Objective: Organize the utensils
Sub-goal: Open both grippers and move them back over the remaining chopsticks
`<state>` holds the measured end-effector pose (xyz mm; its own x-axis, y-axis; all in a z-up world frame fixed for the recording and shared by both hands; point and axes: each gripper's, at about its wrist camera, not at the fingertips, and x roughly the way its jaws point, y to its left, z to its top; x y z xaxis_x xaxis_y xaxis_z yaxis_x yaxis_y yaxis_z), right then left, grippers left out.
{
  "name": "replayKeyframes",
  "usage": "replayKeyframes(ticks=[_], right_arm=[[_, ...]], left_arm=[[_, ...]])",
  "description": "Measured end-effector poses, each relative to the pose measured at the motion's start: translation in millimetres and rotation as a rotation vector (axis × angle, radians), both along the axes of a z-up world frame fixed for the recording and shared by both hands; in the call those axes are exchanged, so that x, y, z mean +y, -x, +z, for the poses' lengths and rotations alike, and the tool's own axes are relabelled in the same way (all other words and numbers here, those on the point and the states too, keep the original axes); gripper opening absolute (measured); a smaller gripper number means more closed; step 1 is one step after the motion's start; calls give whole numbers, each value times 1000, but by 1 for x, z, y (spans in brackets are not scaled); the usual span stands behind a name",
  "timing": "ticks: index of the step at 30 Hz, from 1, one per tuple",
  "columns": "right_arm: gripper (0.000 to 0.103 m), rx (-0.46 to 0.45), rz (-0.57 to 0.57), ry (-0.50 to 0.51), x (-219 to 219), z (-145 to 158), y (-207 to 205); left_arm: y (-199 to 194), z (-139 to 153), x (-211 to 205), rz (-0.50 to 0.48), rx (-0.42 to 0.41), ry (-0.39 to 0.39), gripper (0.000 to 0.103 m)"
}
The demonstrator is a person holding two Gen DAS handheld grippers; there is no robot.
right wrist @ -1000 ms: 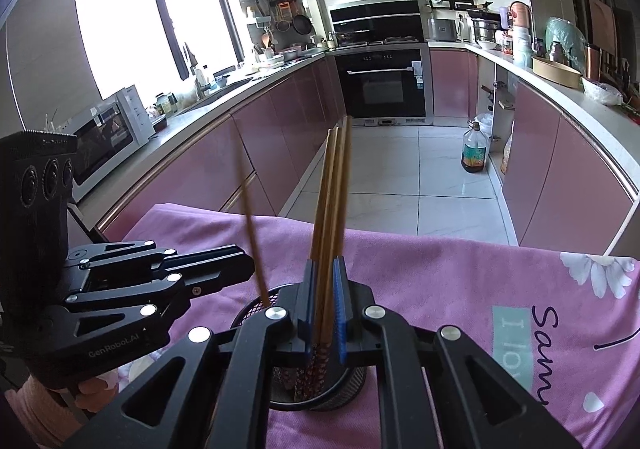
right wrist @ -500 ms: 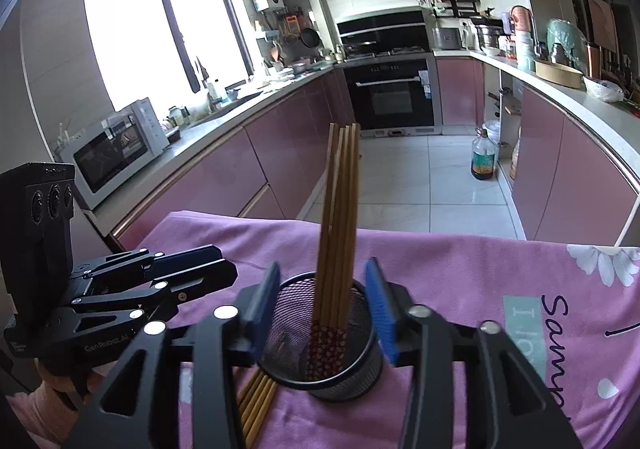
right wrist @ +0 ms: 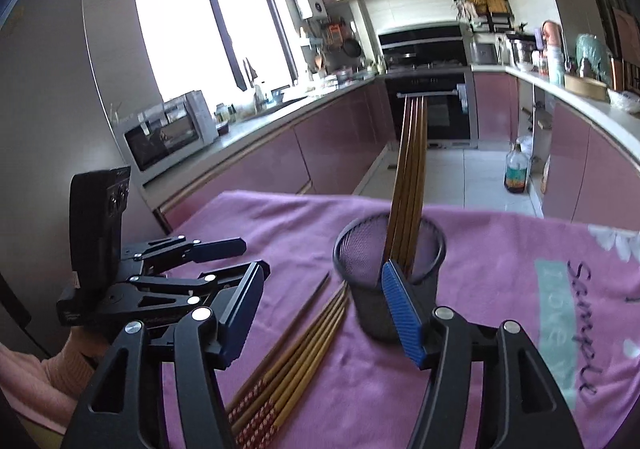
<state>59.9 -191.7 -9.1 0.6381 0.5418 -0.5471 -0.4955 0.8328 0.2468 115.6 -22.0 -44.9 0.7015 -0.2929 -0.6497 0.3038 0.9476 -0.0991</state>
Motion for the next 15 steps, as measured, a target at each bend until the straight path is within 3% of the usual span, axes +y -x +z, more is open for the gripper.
replayKeyframes(ticks=[7,15], right_arm=[[59,149,-19,11,9,-51,-5],[59,195,-23,41,20,-72,7]], left_arm=[[5,-45,2,20,117,-21,52],[9,-62,-4,14,156,-29,52]])
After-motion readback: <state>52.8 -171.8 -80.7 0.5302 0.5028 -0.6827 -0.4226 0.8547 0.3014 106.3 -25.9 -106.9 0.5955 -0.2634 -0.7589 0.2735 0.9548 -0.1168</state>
